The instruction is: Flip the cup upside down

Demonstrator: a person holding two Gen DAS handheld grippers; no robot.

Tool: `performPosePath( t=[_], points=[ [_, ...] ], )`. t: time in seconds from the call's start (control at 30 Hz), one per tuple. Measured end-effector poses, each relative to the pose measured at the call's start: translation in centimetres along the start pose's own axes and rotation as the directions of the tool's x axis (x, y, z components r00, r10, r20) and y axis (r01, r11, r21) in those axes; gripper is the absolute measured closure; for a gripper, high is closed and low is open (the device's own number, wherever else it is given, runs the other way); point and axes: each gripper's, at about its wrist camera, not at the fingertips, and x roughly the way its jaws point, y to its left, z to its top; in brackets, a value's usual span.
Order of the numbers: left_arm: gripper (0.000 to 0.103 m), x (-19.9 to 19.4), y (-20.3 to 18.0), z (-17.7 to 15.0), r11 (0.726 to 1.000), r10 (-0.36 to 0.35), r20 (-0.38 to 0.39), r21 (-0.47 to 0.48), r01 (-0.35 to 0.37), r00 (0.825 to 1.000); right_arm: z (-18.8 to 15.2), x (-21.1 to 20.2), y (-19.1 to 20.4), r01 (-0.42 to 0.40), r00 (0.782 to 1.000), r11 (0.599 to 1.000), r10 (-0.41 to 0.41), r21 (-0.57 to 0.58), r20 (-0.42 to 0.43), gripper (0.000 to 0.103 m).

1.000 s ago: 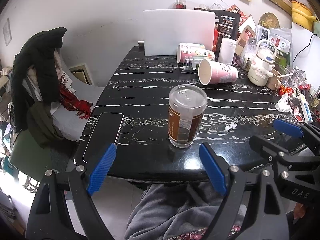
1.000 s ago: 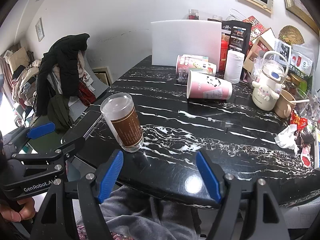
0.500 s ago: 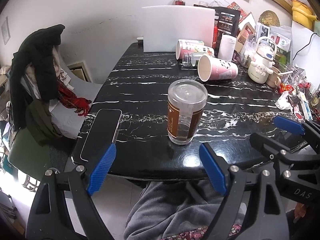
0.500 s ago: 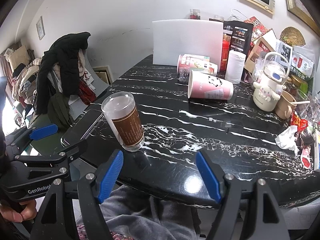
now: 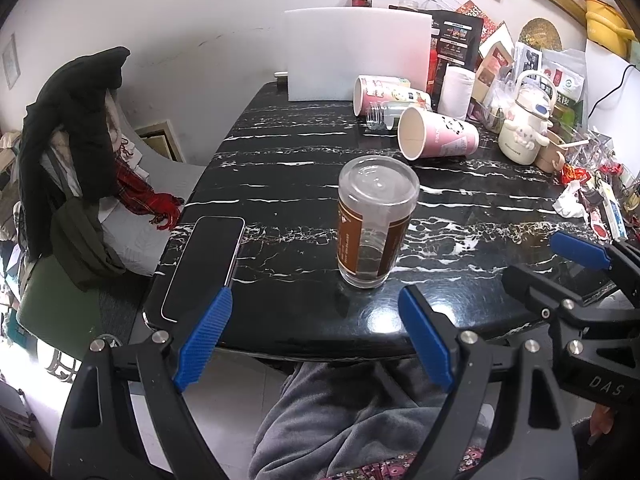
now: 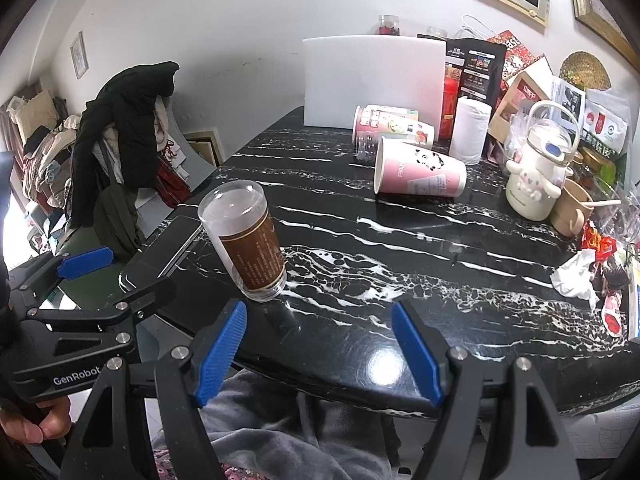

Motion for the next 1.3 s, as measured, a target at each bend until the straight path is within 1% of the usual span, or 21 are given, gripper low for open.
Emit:
performPosePath(
  t=[0.33, 1.03, 1.3],
  points=[
    [0.018, 0.1, 0.0, 0.0, 1.0, 0.0, -0.001, -0.004, 0.0, 1.0, -0.1, 0.3, -0.2, 0.004, 1.0, 1.0, -0.004, 0.005, -0.007, 0.027],
    [0.018, 0.6, -1.1, 0.6, 1.0, -0.016, -0.007, 0.027, 0.016, 1.0, 0.0, 0.4, -0.7, 0.011, 1.0, 1.0, -0.011, 0.014, -0.01, 0.027],
    [0.018, 1.0, -1.0, 0.7, 1.0, -0.006, -0.017, 0.029, 0.006, 1.0, -0.1, 0.5, -0.8, 0.014, 1.0, 1.0, -0.014, 0.016, -0.012, 0.027]
  ],
)
